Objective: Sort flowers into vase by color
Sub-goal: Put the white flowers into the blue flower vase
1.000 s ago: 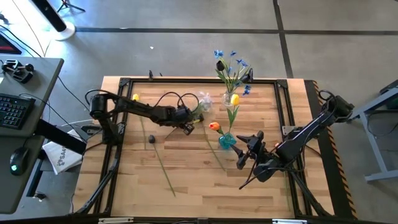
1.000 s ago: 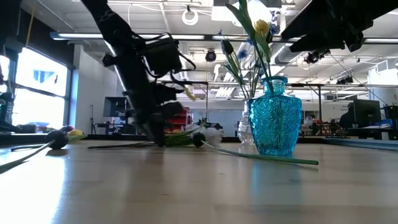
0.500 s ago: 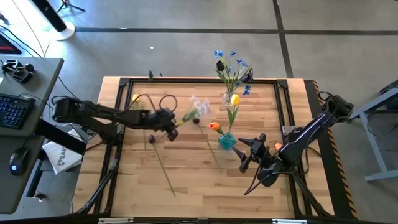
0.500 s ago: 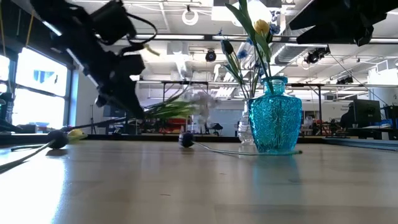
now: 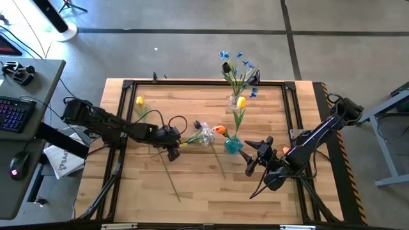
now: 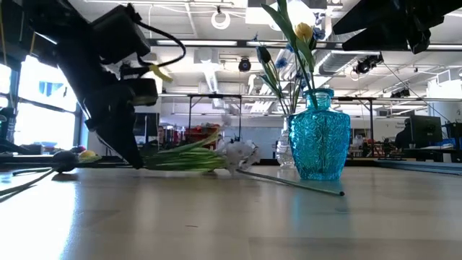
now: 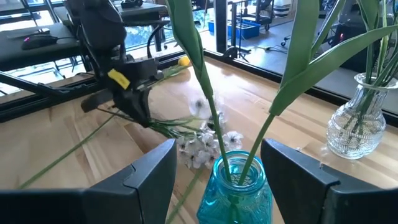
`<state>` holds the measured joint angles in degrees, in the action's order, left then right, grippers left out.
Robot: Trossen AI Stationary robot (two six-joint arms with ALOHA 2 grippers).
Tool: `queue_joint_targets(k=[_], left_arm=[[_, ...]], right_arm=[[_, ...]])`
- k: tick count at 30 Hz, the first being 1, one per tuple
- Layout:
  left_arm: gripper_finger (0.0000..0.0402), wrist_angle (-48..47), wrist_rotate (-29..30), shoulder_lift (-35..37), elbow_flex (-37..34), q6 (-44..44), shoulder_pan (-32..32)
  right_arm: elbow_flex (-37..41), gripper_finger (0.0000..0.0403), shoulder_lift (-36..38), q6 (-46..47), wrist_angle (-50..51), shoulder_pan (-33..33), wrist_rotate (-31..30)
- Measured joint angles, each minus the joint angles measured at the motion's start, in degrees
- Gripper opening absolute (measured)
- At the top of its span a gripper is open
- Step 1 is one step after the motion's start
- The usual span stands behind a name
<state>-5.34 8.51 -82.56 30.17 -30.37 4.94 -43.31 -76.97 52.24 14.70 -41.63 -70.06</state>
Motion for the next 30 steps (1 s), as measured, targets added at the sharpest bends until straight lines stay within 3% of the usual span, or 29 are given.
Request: queue_joint_targets(k=[11,17,23,30], left_arm=[[0.0124,-10.43,-0.02,-6.63,9.59,12.35,-0.84],[0.0148,-12.68,3.3,-13.36,14.54,20.03,0.35],[0.0127,-23.04,6.81,-18.75,21.63,19.37,2.01],[0.0014,-29.59,6.02,-18.93,26.23,15.57,1.45]], right_arm=[[0.0,0.0231,0.01,0.0,-0.04,0.0,0.02],[0.0,0.0231,0.0,-0.05,-0.02,0.0,0.06],[0.0,0.0231,0.0,-0.16,0.01,0.0,0.13],[0.0,0.0231,0.0,-0.16,0.01,-0.08,0.17]])
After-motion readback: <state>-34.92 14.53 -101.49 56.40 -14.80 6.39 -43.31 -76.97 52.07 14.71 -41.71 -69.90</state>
